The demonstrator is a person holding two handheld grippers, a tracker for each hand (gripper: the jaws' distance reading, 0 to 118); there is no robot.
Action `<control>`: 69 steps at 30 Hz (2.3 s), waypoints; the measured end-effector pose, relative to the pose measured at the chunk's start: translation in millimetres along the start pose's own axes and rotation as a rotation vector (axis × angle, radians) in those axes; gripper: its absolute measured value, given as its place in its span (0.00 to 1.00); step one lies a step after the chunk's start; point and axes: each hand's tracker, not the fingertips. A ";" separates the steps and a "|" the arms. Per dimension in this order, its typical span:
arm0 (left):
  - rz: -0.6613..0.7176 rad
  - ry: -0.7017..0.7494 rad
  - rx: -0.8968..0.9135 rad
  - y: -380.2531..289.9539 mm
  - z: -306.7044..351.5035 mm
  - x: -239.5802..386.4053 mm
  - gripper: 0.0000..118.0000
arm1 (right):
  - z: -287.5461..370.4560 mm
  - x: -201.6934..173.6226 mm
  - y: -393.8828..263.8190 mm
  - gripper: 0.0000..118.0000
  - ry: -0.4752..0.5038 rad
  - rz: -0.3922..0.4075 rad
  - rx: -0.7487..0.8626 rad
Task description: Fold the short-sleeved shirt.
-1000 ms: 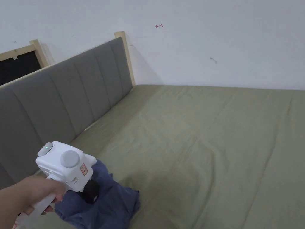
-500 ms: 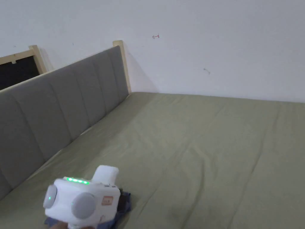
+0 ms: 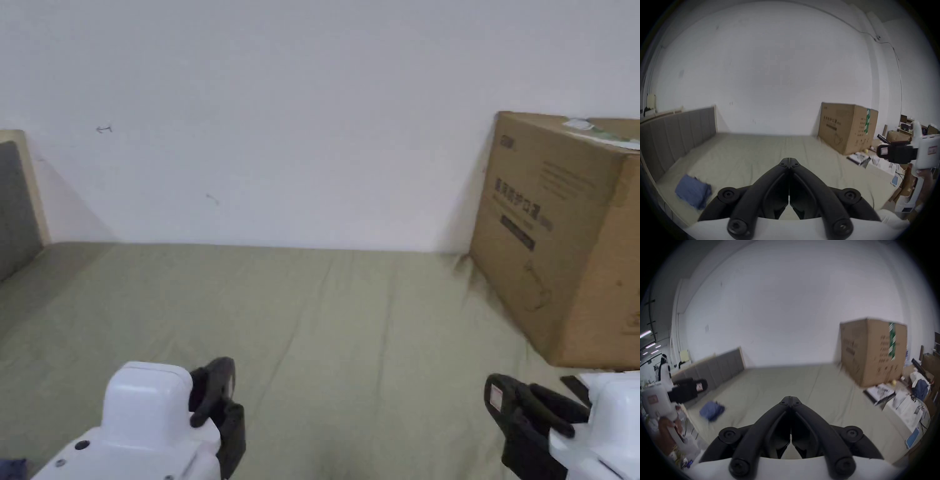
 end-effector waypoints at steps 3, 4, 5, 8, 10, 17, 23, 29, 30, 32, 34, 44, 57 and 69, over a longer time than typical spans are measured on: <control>-0.024 0.054 0.147 8.6 15.2 24.6 0.00 | 33.5 -1.5 12.1 0.00 -0.041 0.044 0.175; -0.067 0.081 0.189 8.7 21.0 32.0 0.00 | 40.6 -1.4 10.3 0.00 -0.055 0.085 0.234; -0.101 0.104 0.221 7.8 24.2 40.2 0.00 | 46.7 -2.1 7.8 0.00 -0.077 0.136 0.283; -0.119 0.120 0.232 4.5 33.2 53.7 0.00 | 47.5 -5.5 -2.7 0.00 -0.217 0.226 0.300; -0.114 0.121 0.222 3.3 34.6 58.7 0.00 | 47.3 -0.4 -9.6 0.00 -0.217 0.174 0.295; -0.117 0.222 0.189 -6.0 34.1 65.4 0.00 | 44.9 11.5 -27.7 0.00 -0.246 0.165 0.239; -0.143 0.210 0.185 -7.4 32.8 65.7 0.00 | 43.1 17.7 -25.1 0.00 -0.282 0.169 0.239; -0.114 0.163 0.182 -6.8 34.5 58.2 0.33 | 44.4 19.3 -15.6 0.17 -0.267 0.148 0.211; -0.114 0.153 0.183 -6.9 34.1 57.8 0.54 | 44.4 19.3 -15.3 0.29 -0.270 0.154 0.218; -0.113 0.134 0.176 -7.2 30.6 55.8 1.00 | 42.9 19.3 -15.4 0.65 -0.284 0.159 0.218; -0.108 0.128 0.161 -7.9 31.2 55.9 1.00 | 40.4 20.5 -15.7 0.94 -0.292 0.152 0.211; -0.097 0.137 0.141 -13.1 27.3 45.6 1.00 | 34.7 15.3 -23.3 1.00 -0.304 0.166 0.179; -0.056 0.249 0.099 -7.9 10.9 34.7 1.00 | 25.5 4.2 -27.2 1.00 -0.280 0.181 0.139; 0.003 0.292 -0.010 -6.5 5.1 35.8 0.99 | 20.5 -1.3 -34.3 1.00 -0.255 0.188 0.090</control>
